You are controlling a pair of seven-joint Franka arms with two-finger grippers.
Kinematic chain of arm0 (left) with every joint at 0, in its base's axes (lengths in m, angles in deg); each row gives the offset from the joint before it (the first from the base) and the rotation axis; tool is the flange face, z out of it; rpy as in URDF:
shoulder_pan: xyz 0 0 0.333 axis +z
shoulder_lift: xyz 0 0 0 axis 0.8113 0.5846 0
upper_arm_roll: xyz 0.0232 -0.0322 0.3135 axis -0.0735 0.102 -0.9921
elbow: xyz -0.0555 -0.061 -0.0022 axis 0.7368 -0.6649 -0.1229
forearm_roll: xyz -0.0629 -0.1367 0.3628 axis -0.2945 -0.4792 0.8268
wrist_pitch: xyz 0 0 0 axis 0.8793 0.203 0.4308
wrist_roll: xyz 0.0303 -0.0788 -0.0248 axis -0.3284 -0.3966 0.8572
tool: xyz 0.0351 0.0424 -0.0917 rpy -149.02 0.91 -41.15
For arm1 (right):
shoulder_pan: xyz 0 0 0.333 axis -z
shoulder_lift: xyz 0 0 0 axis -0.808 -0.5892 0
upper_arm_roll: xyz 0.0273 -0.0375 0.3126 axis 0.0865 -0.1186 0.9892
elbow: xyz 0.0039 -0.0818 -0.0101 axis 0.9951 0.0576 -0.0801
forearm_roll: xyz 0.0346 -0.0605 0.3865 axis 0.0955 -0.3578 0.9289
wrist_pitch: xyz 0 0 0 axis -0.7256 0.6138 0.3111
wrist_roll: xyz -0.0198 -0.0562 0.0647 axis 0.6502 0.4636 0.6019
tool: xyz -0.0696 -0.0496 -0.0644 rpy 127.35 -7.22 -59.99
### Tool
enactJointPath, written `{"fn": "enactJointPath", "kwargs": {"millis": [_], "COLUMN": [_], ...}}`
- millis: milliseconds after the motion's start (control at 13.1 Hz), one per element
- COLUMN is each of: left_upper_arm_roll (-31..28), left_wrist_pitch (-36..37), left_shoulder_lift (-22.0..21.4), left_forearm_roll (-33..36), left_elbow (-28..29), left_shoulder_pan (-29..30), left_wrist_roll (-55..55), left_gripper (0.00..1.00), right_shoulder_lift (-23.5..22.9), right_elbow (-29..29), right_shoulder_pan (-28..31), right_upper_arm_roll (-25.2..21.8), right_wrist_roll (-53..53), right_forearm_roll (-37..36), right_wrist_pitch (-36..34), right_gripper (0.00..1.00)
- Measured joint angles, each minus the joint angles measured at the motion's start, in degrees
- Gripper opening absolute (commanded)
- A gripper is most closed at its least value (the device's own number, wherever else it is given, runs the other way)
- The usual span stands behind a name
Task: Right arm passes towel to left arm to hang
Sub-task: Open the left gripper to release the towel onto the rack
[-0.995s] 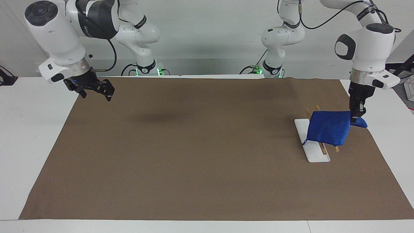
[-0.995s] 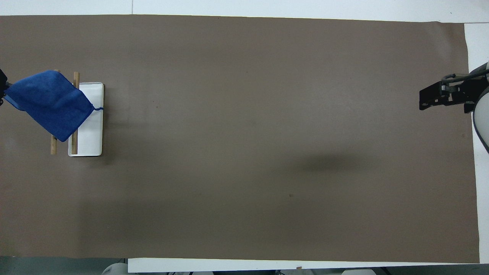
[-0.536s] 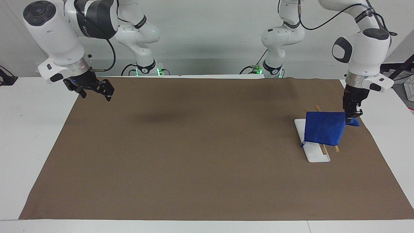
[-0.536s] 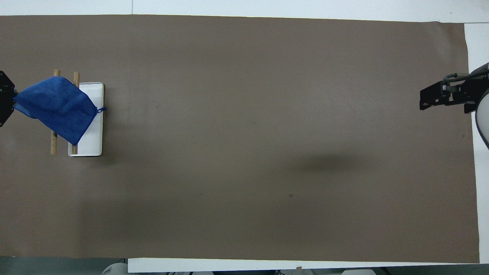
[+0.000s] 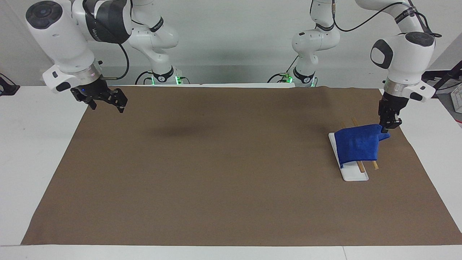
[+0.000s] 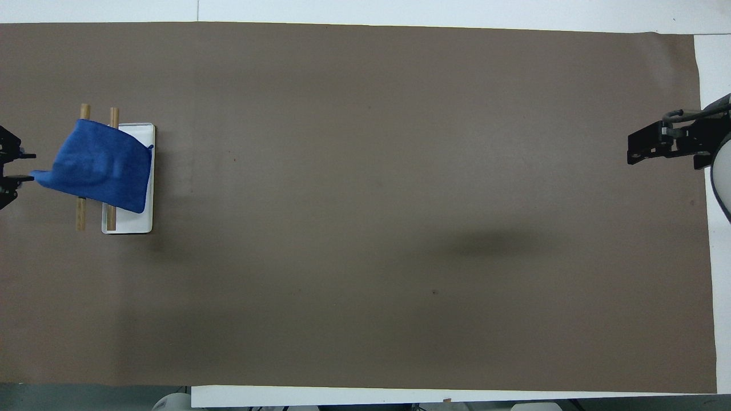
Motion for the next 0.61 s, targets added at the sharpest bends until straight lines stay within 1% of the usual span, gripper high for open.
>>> {"fn": "enactJointPath", "kwargs": {"millis": [153, 306, 459, 612], "left_upper_arm_roll": [-0.21, -0.36, -0.42, -0.09], "left_wrist_pitch": [0.58, 2.36, 7.06, 12.53], "left_shoulder_lift": [-0.16, -0.16, 0.01, 0.64], "left_forearm_roll": [0.09, 0.10, 0.10, 0.11], "left_elbow": [-0.36, -2.29, -6.02, -10.37], "left_shoulder_pan": [1.86, 4.52, 5.79, 5.77], "left_wrist_roll": [-4.42, -10.21, -16.87, -24.37], "left_gripper": [1.00, 1.00, 1.00, 1.00], "right_shoulder_lift": [0.00, 0.00, 0.00, 0.01], "right_elbow": [0.00, 0.00, 0.00, -0.03], "right_shoulder_pan": [0.00, 0.00, 0.00, 0.01], "right_upper_arm_roll": [0.00, 0.00, -0.02, -0.29], "right_wrist_roll": [0.00, 0.00, 0.00, 0.00], "right_forearm_roll": [0.00, 0.00, 0.00, 0.00], "right_wrist_pitch": [0.00, 0.00, 0.00, 0.00], "right_gripper": [1.00, 1.00, 1.00, 1.00]}}
